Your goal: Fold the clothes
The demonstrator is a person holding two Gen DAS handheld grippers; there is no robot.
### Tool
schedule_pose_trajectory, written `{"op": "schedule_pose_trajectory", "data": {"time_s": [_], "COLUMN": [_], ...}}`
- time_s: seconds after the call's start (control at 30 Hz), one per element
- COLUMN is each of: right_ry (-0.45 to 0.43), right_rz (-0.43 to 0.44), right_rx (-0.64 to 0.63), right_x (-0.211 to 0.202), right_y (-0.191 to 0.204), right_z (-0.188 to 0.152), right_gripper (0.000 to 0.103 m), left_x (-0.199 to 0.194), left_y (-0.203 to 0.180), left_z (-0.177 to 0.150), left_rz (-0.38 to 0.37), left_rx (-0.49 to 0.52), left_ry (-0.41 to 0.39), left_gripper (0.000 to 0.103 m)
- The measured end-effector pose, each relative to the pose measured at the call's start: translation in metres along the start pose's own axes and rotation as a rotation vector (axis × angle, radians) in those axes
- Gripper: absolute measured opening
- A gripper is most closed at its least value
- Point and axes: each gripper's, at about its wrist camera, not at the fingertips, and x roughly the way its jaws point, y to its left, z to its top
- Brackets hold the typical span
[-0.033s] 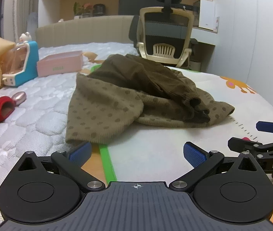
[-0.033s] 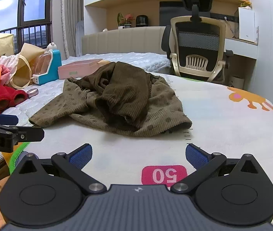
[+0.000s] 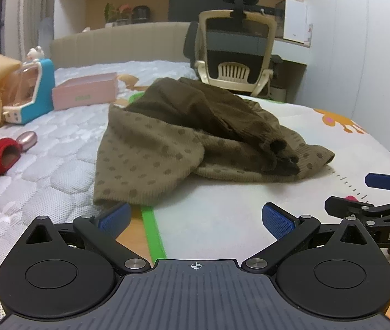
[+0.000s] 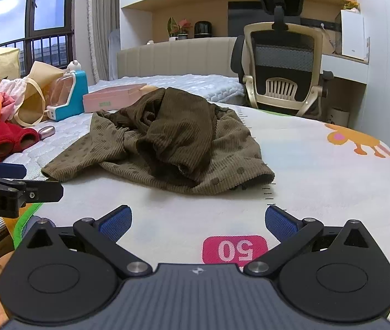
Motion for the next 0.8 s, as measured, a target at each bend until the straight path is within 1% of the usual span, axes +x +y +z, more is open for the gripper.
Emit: {"op": "schedule_pose_trajectory", "data": {"time_s": [0.33,0.8], "right_ry": [0.011,0.022], "right_rz": [-0.007,0.003], "right_rx": [0.003,0.022], "right_x": [0.0032,0.0050], "right_y": [0.0028,-0.0012], "right_z": [0.0001,-0.0021], "right_gripper": [0.103,0.103], "left_x": [0.0028,0.0052], "left_y": [-0.0039,0.0001], "left_z": [-0.0024,-0.0011], "left_rz": [0.007,-0.008], "left_rx": [-0.003,-0.011], "left_ry": [-0.010,0.016], "left_gripper": [0.103,0.103]}}
